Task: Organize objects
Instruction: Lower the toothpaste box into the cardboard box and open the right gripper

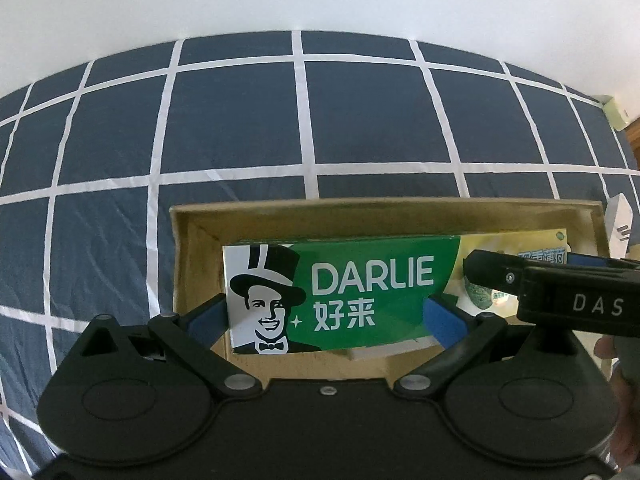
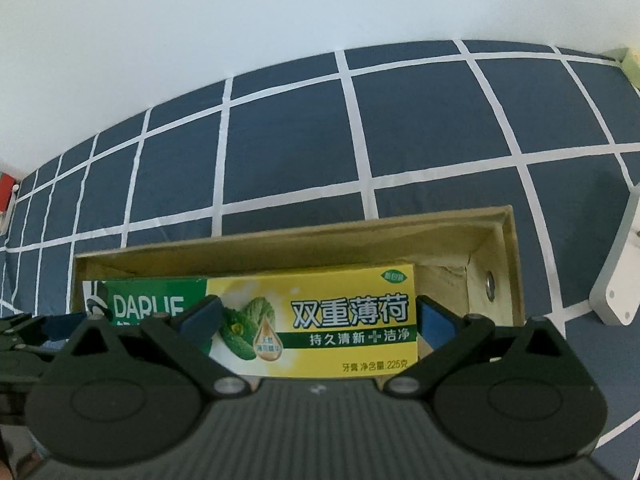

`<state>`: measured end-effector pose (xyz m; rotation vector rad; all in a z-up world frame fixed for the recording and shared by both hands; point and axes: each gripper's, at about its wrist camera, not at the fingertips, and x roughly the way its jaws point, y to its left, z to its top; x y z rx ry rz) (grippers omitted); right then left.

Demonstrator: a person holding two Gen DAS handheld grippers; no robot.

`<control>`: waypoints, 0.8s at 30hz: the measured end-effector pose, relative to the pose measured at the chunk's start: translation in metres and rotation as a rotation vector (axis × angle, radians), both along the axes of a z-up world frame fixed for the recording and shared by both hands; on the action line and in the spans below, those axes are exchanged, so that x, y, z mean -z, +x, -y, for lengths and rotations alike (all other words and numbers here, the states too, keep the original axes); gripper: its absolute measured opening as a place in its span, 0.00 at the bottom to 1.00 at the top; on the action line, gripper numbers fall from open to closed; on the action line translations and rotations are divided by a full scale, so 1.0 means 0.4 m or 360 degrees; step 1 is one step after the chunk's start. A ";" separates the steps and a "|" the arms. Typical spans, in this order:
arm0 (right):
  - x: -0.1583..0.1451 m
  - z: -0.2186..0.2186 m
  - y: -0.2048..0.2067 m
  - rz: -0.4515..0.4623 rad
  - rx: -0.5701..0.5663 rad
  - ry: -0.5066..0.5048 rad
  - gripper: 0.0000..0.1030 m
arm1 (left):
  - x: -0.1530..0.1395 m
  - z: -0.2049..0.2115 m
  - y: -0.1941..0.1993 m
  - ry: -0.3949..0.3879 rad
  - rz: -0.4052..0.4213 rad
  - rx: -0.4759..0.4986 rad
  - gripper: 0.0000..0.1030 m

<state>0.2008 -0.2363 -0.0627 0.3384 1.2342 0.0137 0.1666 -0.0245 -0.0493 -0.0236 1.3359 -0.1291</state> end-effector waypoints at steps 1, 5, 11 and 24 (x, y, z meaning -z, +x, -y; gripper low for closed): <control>0.005 0.001 0.005 -0.0004 0.0006 0.0002 0.98 | 0.004 0.000 0.006 0.0000 -0.0004 0.0003 0.99; 0.020 -0.001 0.022 -0.0011 0.0014 -0.0011 0.98 | 0.020 -0.002 0.023 0.0006 -0.0020 0.0009 0.99; 0.045 -0.010 0.040 -0.0058 0.0010 -0.0025 0.98 | 0.045 -0.009 0.036 0.0007 -0.0060 0.0005 0.99; 0.068 -0.016 0.061 -0.0114 0.0032 -0.0086 0.98 | 0.055 0.009 0.052 0.0072 -0.0064 0.0004 1.00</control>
